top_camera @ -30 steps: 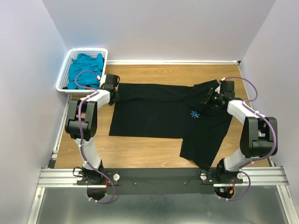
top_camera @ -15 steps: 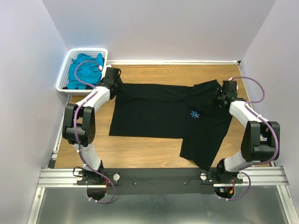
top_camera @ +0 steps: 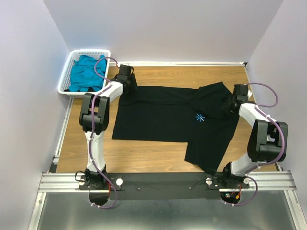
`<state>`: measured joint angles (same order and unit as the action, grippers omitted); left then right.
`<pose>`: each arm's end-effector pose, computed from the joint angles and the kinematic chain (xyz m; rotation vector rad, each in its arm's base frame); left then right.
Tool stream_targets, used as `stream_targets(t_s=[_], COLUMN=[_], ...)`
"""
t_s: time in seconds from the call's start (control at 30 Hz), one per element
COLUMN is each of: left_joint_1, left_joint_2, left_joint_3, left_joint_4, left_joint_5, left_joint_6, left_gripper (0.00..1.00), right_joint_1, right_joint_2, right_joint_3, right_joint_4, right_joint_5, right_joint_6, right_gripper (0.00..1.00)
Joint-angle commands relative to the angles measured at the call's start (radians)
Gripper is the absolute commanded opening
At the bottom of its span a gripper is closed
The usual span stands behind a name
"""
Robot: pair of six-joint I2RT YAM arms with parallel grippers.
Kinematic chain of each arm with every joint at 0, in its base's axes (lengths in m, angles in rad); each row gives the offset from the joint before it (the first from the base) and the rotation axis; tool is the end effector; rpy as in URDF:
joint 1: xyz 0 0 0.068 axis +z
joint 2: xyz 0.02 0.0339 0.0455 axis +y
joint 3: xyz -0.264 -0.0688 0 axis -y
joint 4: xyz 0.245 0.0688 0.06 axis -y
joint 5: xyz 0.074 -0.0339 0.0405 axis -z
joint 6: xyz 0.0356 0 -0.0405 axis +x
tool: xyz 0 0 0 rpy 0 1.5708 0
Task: Fold and stack the t-shirts
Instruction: Fold the tshirt
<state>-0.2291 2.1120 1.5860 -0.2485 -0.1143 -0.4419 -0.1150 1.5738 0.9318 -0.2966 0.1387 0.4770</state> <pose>0.4647 -0.1042 0.1922 -0.3054 2.3276 -0.1982 0.3148 -0.0413 0.1907 0.7823 2.3708 -0.0236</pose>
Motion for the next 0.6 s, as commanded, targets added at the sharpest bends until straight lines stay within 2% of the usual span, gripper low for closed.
stream_targets(t_s=[0.0,0.2,0.57], left_joint_1=[0.005,0.022,0.063], left_joint_2=[0.040,0.057,-0.053], left_joint_3=[0.009,-0.023,-0.222], left_joint_4=[-0.041,-0.090,-0.060], left_joint_5=[0.030,0.010,0.024], left_joint_6=[0.014,-0.030,-0.070], left_gripper=[0.68,0.67,0.64], right_joint_1=[-0.021,-0.023,-0.023], right_joint_2=[0.041,0.080,0.098], right_joint_3=[-0.013,-0.016,-0.021], right_joint_4=[-0.032,-0.030,-0.030], right_joint_5=[0.001,-0.051,-0.133], right_joint_6=[0.008,0.008,-0.017], right_gripper=[0.49,0.49,0.45])
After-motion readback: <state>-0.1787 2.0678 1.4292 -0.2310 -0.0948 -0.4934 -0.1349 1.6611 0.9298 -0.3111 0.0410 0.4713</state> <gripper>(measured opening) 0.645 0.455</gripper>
